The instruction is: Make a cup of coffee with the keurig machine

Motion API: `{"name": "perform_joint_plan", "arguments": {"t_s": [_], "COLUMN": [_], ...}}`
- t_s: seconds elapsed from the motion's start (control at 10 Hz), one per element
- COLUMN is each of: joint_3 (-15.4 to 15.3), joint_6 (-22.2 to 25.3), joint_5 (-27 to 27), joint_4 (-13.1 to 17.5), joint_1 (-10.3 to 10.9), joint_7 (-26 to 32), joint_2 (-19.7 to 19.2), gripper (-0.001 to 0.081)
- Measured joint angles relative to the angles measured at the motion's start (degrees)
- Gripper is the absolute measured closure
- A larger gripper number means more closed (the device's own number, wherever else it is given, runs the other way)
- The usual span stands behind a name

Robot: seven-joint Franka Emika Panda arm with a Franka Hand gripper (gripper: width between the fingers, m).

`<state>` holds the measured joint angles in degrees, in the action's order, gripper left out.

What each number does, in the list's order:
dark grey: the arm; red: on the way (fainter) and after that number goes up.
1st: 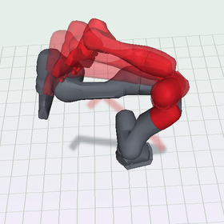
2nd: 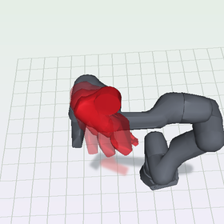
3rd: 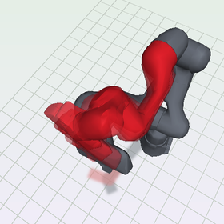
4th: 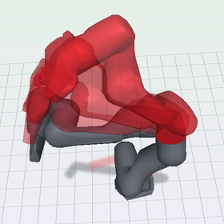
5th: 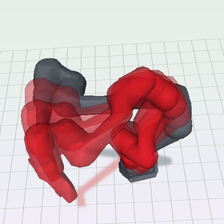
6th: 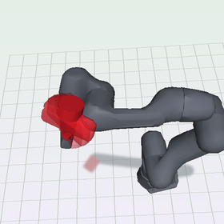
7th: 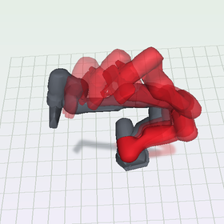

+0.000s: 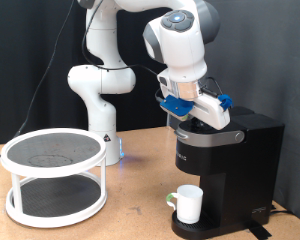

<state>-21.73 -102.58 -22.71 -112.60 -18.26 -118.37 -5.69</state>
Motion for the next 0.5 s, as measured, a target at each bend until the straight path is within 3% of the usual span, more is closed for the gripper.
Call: {"name": "perform_joint_plan", "arguments": {"t_s": [0.3,0.5], "joint_3": [0.1,0.2], "joint_6": [-0.2,-2.4], "joint_5": [-0.2,-2.7], "joint_4": [0.3,-1.4], "joint_1": [0.0,-0.3], "joint_7": [1.4,7.0], "joint_2": [-0.3,0.9], "gripper": [0.0806,0.0806]}}
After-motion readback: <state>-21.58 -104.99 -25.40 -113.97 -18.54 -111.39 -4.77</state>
